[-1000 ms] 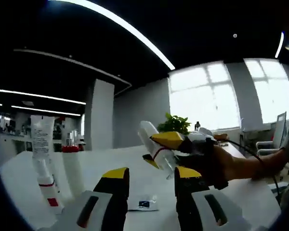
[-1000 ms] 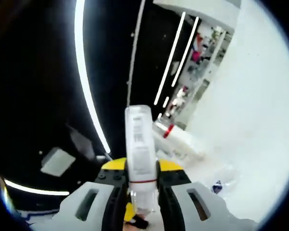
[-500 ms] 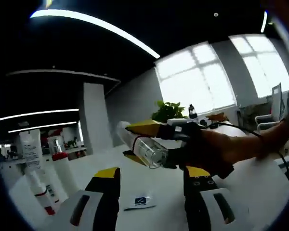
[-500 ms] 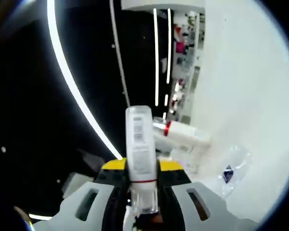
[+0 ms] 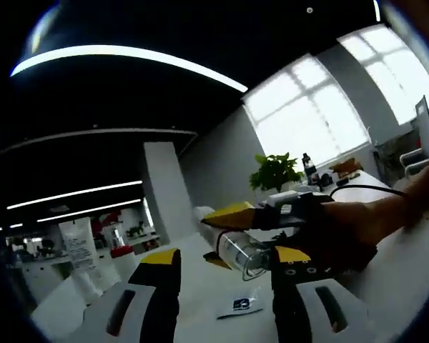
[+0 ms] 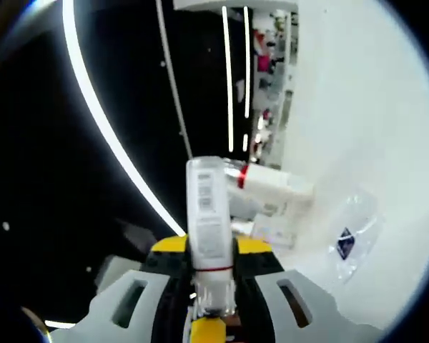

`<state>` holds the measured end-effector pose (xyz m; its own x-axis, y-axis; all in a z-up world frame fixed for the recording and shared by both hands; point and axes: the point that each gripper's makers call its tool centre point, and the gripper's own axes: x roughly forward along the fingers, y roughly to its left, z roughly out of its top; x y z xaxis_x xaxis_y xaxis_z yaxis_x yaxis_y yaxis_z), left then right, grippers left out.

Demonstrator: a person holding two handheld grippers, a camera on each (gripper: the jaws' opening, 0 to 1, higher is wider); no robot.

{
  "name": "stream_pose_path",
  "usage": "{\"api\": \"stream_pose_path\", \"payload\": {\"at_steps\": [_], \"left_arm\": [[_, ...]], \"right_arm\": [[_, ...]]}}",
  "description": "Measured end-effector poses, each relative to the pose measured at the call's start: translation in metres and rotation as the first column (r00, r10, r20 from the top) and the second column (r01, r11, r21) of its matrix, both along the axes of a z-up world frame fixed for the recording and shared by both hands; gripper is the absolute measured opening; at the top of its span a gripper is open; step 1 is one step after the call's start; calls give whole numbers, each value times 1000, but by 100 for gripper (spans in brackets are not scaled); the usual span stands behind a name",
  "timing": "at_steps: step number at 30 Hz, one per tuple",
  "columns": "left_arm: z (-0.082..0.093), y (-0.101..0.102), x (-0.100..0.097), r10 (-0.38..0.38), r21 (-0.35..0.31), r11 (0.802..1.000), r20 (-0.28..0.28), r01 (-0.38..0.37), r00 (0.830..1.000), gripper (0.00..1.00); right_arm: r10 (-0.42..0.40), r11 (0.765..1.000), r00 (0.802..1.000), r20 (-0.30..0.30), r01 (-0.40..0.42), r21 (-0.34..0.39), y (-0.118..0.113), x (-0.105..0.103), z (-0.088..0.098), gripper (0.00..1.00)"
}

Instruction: Arrange the skincare products in the storage area until every visible bottle or jar stands upright without overlapping.

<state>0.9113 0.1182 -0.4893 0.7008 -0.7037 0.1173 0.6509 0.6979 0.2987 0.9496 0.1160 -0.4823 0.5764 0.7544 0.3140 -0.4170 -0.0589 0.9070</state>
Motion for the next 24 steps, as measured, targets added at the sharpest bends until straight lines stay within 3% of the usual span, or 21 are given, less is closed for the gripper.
{"api": "stream_pose_path", "payload": {"at_steps": [3, 6, 11, 16, 18, 20, 21, 24], "left_arm": [[2, 2, 1, 28, 11, 1000, 26, -28, 999, 49], [5, 9, 3, 57, 12, 998, 50, -58, 997, 37], [4, 13, 6, 53, -3, 999, 23, -53, 998, 33], [-3, 7, 4, 37, 34, 999, 17, -38, 999, 25], [-5, 2, -1, -5, 24, 1000, -20, 5, 1000, 21], [-4, 5, 1, 14, 9, 1000, -38, -14, 999, 20], [-5, 6, 0, 12, -24, 1000, -93, -14, 996, 20], [-3, 8, -1, -19, -97, 995, -176, 2, 984, 20]], "right_arm": [[-17, 1000, 1000, -3, 17, 6, -4, 3, 0, 21], [-34, 999, 999, -7, 34, 13, -8, 7, 0, 21], [-18, 1000, 1000, -11, 18, 6, -4, 4, -1, 21], [24, 1000, 1000, 0, -24, -19, 4, -1, -1, 21], [30, 999, 1000, 5, -29, -23, 5, -2, -1, 21], [46, 999, 999, -1, -46, -24, 5, -3, -2, 21], [55, 998, 998, -12, -55, -22, 6, -4, -3, 21], [55, 998, 998, -4, -55, -38, 6, -2, -5, 22]]}}
